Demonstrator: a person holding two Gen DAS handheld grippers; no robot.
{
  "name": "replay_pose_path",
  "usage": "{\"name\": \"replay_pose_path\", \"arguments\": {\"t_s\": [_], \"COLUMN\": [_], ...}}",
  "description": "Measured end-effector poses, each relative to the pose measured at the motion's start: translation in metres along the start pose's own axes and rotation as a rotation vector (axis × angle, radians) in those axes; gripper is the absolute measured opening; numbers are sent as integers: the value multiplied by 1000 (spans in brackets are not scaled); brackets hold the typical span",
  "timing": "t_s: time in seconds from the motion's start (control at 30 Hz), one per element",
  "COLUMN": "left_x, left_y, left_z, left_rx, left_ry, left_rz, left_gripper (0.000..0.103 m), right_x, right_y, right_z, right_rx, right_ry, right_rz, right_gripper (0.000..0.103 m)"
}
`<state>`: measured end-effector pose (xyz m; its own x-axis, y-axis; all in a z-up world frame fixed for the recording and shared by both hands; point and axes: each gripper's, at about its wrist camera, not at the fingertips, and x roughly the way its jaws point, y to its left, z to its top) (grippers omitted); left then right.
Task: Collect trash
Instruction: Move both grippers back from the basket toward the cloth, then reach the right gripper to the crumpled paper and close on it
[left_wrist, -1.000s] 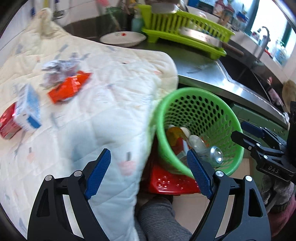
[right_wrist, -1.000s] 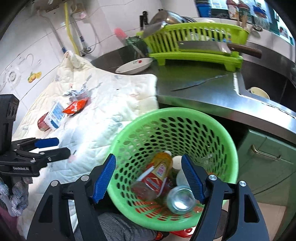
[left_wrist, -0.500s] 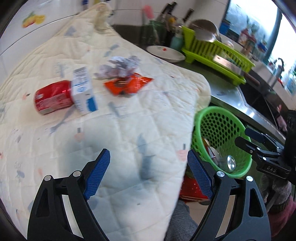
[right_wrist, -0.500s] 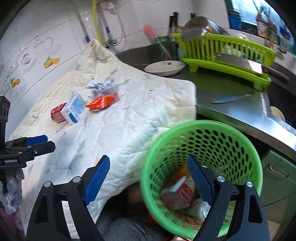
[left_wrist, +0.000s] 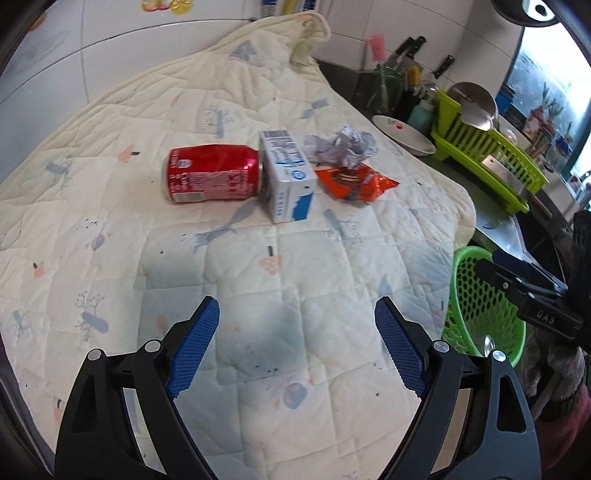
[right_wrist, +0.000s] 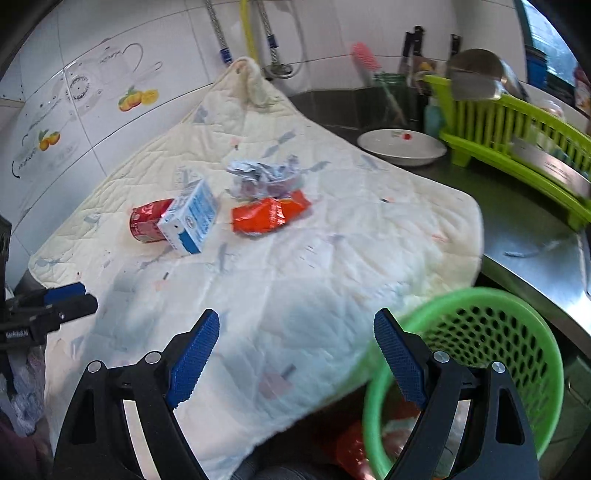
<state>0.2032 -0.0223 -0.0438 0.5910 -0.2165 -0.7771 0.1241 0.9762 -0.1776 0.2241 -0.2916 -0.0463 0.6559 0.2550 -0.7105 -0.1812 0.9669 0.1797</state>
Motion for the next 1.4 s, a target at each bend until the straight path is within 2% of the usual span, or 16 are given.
{"name": "replay_pose_path", "arguments": {"t_s": [0.33, 0.63, 0.9, 1.1, 1.4], "left_x": [5, 15, 23, 31, 36], "left_y": [31, 43, 52, 54, 55], "left_z": [2, 5, 11, 17, 40], "left_rx": [-52, -65, -74, -80, -70], "left_ry": [8, 17, 18, 27, 9], "left_rz": [-6, -4, -5, -11, 15], "left_gripper": [85, 85, 85, 85, 85], "right_x": [52, 123, 169, 200, 225], "right_y": [35, 35, 31, 35, 26], "right_z": [56, 108, 131, 144, 155], "right_rx": [-95, -135, -162, -218, -151], "right_ry": [4, 45, 78, 119, 127], "right_rz": [45, 32, 16, -33, -11], "right_gripper": [83, 86, 90, 92, 91]}}
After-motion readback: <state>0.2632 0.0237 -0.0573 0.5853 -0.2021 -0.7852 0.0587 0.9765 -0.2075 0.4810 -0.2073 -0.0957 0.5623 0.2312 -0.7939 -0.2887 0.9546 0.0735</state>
